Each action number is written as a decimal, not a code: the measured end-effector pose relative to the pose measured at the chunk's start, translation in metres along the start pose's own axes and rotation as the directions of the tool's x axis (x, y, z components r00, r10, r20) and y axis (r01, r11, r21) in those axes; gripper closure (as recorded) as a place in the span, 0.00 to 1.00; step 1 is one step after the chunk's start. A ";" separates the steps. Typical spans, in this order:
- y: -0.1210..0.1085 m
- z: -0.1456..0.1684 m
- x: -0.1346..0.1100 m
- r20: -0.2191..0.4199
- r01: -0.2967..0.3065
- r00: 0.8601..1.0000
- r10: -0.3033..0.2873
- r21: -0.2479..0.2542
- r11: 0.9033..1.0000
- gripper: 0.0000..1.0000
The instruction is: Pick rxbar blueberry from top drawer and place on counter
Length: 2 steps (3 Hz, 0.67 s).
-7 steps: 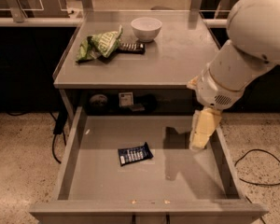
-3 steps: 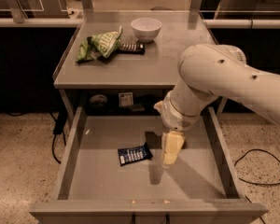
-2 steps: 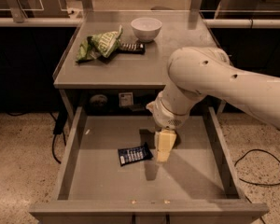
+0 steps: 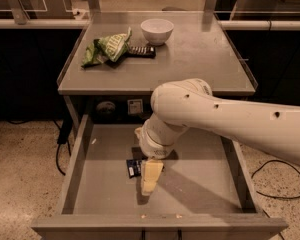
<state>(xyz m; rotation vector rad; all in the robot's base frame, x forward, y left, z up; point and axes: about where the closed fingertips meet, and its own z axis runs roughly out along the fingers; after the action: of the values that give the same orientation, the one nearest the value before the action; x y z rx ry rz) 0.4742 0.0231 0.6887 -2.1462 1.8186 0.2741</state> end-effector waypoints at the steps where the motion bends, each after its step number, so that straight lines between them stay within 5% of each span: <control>1: 0.000 0.000 0.000 0.000 0.000 1.000 0.000 0.000 1.000 0.00; 2: -0.006 0.012 -0.001 -0.001 0.034 0.999 -0.034 -0.008 0.999 0.00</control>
Offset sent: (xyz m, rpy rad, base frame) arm 0.0159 0.0131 -0.0228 -0.0071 -0.0121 0.0762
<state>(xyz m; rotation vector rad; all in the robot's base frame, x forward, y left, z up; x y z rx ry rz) 0.4806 0.0289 0.6788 -2.1801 1.7828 0.2728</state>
